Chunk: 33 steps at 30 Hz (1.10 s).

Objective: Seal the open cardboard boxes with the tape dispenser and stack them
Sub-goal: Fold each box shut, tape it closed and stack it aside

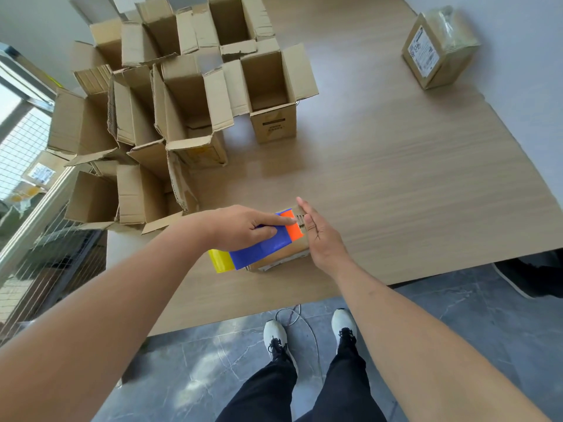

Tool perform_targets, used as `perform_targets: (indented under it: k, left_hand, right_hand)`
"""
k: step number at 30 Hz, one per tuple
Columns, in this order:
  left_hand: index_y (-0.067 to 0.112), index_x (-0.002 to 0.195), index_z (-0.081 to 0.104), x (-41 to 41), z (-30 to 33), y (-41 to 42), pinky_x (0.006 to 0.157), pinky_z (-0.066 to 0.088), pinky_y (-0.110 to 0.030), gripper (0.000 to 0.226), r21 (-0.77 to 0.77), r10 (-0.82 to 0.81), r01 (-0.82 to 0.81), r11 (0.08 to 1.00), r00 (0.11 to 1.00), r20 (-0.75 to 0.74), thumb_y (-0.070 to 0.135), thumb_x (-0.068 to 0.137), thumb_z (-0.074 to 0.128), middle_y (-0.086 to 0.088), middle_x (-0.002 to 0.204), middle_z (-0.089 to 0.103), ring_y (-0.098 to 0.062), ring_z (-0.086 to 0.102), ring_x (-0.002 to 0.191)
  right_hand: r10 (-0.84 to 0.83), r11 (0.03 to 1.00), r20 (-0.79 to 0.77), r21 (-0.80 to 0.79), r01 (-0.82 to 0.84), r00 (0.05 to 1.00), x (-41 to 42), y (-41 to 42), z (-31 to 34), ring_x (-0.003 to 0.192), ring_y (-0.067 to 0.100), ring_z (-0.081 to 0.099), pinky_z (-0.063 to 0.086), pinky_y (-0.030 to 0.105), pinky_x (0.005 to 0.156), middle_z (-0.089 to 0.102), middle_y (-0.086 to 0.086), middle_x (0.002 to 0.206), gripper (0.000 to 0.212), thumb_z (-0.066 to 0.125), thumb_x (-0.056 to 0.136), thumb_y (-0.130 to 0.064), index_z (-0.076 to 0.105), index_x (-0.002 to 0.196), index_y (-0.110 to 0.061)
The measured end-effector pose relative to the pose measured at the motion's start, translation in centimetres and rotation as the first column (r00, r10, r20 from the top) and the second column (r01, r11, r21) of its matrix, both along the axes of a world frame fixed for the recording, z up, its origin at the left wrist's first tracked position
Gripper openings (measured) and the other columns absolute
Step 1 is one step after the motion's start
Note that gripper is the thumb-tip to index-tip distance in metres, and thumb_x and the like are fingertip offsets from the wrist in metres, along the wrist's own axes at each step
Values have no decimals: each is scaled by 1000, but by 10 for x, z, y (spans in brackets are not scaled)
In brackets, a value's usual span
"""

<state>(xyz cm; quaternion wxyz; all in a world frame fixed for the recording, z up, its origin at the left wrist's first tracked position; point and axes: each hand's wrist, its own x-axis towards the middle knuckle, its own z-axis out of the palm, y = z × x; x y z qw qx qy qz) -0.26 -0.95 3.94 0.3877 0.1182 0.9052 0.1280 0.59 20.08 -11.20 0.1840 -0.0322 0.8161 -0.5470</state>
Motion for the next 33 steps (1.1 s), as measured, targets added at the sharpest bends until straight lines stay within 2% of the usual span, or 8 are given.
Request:
perform_targets:
  k: [8, 10, 13, 18, 22, 26, 31, 33]
  left_hand:
    - [92, 122, 22, 4, 7, -26, 72, 42, -29, 38, 6, 34, -35, 999, 994, 105, 60, 105, 35, 26, 106, 52, -9, 57, 87]
    - [92, 122, 22, 7, 10, -36, 69, 39, -27, 37, 18, 47, -49, 999, 990, 134, 62, 104, 35, 30, 108, 49, -7, 56, 88]
    - [91, 124, 21, 15, 10, -56, 73, 39, -25, 37, 7, 61, -63, 998, 986, 158, 63, 104, 34, 20, 123, 50, -5, 54, 92]
    - [90, 125, 22, 36, 8, -92, 73, 37, -23, 37, 11, 112, -117, 993, 973, 203, 65, 102, 34, 23, 124, 47, -5, 54, 92]
    - [88, 128, 24, 52, 0, -124, 92, 43, -31, 40, 37, 169, -184, 982, 953, 250, 72, 92, 33, 23, 144, 39, -7, 50, 114]
    - [84, 131, 27, 68, -17, -156, 102, 44, -40, 40, 60, 213, -236, 970, 942, 259, 68, 95, 36, 21, 148, 41, -10, 52, 116]
    - [86, 128, 29, 75, -45, -158, 82, 40, -24, 38, 70, 246, -268, 961, 941, 231, 58, 104, 39, 27, 136, 48, -3, 54, 104]
    - [88, 126, 28, 76, -55, -153, 77, 35, -17, 39, 78, 246, -265, 961, 949, 195, 57, 105, 39, 30, 128, 47, 2, 52, 99]
  right_hand:
    - [20, 998, -16, 56, -19, 1000, -2, 1, 4, 139, -6, 41, 32, 20, 115, 44, -27, 153, 40, 32, 109, -46, 36, 147, -60]
    - [24, 997, -23, 71, -23, 999, -2, 0, 3, 139, -4, 42, 33, 22, 115, 45, -26, 153, 40, 32, 109, -47, 35, 146, -63]
    - [18, 996, -48, 93, -13, 999, -2, 0, 3, 139, -1, 43, 35, 23, 114, 46, -25, 152, 39, 31, 108, -50, 33, 143, -69]
    - [27, 990, -78, 140, -16, 997, -2, -1, 3, 138, 7, 48, 38, 28, 111, 47, -25, 152, 39, 23, 100, -65, 28, 137, -77]
    - [33, 987, -90, 159, -18, 995, -2, -3, 2, 136, 9, 51, 39, 26, 106, 48, -25, 150, 43, 18, 95, -73, 27, 136, -78]
    - [31, 981, -88, 195, -13, 996, -2, -5, 3, 136, 9, 51, 39, 25, 106, 49, -27, 148, 43, 18, 94, -74, 28, 137, -78]
    - [42, 956, -104, 293, -9, 994, -1, -4, 7, 135, 12, 52, 39, 25, 104, 51, -21, 149, 38, 27, 104, -61, 28, 139, -76]
    - [55, 931, -162, 364, 8, 985, -1, -5, 9, 133, 17, 51, 43, 31, 103, 49, -14, 151, 40, 31, 107, -53, 34, 144, -67]
